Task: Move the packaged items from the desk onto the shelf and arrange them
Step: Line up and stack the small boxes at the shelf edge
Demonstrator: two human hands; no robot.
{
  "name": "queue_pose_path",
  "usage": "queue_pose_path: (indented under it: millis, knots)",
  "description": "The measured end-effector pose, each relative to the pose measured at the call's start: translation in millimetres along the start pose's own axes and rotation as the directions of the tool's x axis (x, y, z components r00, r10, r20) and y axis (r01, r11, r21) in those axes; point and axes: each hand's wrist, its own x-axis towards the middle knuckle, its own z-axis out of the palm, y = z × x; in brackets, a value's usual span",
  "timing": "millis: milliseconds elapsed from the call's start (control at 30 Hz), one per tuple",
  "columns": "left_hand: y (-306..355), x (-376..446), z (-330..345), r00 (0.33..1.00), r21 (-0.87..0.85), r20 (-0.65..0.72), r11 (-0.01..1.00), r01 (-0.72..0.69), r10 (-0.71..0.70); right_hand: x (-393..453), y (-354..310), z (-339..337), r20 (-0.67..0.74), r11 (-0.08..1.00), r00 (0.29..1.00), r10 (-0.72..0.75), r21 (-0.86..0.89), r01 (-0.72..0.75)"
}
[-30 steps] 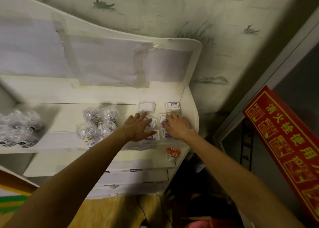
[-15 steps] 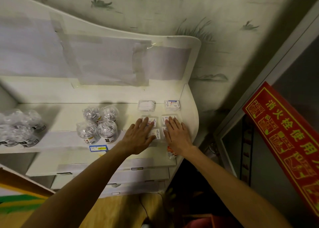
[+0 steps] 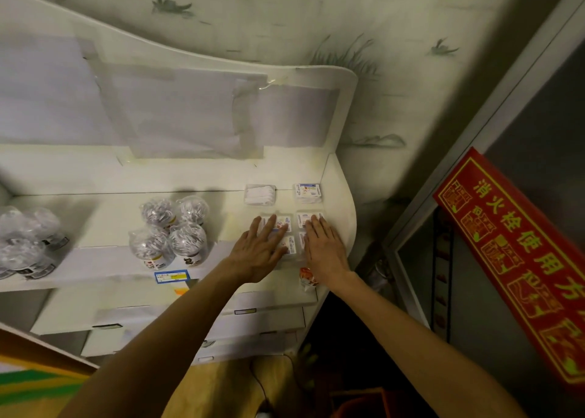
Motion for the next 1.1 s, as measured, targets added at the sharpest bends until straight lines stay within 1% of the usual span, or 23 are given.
queue_pose_path:
  millis: [100,267,333,400,500,600,700,767,867,1000,1100]
  knots:
    - [8,4,-8,1.0,0.051,-0.014,0.998,-0.024,0.024,1,-3,-3,-0.021,1.0,1.0,0.003,-0.008,-0.003]
    - [11,0,-1,1.0,0.054,-0.019,0.998,-0.016,0.017,-16,2,5,-0.06,0.999,0.997,-0.05,0.004,0.05]
    - [10,2,1,1.0,0.052,-0.022,0.999,-0.011,0.013,-17,3,5,-0.071,0.997,0.996,-0.058,0.044,0.062]
    - [9,3,2,1.0,0.017,-0.009,1.0,-0.011,0.011,-15,5,2,-0.056,0.996,0.996,-0.067,0.049,0.07]
    - [9,4,3,1.0,-0.004,0.021,1.0,-0.018,0.018,-18,7,4,0.0,0.996,0.996,-0.087,0.001,0.087]
    - [15,8,1,1.0,-0.034,0.024,0.999,0.002,-0.001,-21,9,5,-0.005,0.998,0.999,-0.054,0.013,0.054]
    - [19,12,-2,0.998,-0.026,-0.058,0.999,0.034,-0.035,-19,8,3,-0.035,0.999,0.998,-0.047,0.004,0.047]
    - [22,10,-1,0.989,-0.059,-0.131,0.996,0.06,-0.067,-19,8,5,-0.043,0.999,0.998,-0.04,-0.023,0.039]
    - [27,3,6,0.984,-0.065,-0.166,0.996,0.055,-0.065,-19,8,8,-0.055,0.999,0.998,-0.028,-0.04,0.026]
    - [31,-5,17,0.989,-0.044,-0.138,0.998,0.049,-0.055,-16,0,6,-0.097,0.999,0.995,0.015,0.037,-0.011]
    - [37,-5,22,0.996,-0.036,-0.084,0.999,0.009,-0.012,-16,1,8,-0.084,0.999,0.996,-0.01,0.034,0.013]
